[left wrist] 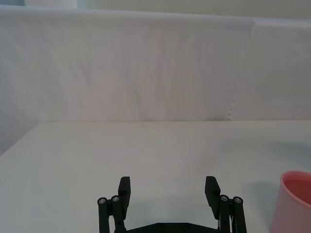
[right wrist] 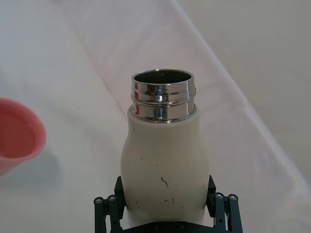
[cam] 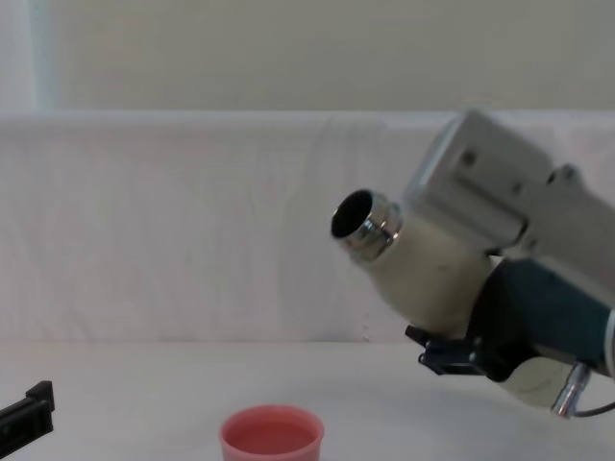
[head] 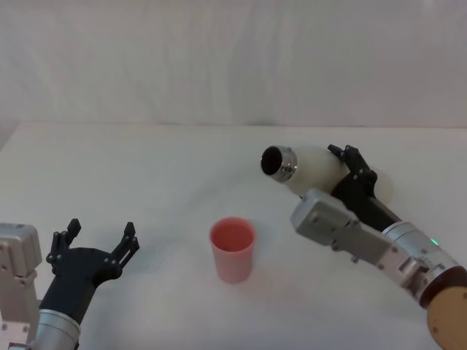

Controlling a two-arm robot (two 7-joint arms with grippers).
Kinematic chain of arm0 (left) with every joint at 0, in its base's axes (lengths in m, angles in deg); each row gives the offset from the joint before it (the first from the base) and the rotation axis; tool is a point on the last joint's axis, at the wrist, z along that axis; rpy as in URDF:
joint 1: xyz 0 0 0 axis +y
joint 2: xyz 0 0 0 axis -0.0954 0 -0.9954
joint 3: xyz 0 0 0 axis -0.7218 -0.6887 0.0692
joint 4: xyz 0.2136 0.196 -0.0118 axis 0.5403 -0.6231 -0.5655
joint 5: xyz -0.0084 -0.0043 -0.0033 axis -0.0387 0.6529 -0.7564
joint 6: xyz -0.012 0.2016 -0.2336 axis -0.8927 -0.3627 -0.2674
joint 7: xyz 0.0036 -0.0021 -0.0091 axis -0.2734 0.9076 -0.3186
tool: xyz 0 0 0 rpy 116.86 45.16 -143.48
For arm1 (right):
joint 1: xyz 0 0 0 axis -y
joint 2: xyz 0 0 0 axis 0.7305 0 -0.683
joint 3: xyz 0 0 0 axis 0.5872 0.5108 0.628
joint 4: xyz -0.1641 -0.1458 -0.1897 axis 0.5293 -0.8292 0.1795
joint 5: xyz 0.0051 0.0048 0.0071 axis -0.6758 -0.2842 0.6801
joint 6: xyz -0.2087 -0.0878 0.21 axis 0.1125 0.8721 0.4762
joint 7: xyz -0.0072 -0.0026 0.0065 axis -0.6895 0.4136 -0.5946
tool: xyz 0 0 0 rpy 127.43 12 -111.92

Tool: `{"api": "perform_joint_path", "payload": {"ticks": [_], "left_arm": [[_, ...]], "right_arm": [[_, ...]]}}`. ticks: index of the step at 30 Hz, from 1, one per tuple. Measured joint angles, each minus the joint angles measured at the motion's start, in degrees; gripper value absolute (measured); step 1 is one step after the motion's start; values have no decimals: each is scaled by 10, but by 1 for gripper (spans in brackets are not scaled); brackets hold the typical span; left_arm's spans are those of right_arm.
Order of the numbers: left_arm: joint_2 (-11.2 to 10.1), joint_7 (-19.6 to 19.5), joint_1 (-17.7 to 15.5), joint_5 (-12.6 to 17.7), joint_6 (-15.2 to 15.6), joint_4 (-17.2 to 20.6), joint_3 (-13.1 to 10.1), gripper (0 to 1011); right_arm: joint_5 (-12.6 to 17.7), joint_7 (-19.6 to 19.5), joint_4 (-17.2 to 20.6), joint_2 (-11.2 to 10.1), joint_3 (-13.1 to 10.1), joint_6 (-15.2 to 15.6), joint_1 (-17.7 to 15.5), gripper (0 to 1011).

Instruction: Grasp the thermos with one hand and pour water into the cup lid.

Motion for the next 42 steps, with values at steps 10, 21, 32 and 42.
{"api": "perform_joint_path", "payload": {"ticks": [10,21,32,42], "left_arm": [[0,0,0,0,0,0,0,1001],[0,0,0,0,0,0,0,1001],[0,0,0,0,0,0,0,1001],[0,0,0,0,0,0,0,1001]], "right_arm": [[94,9,4,13,-41,-19,-18,959],[238,30,-19,40,-92,-32,-23,959],[350,51,-58,73,-113,-16,-4,959],[405,67,-81,83,-108,1,17,959]]}}
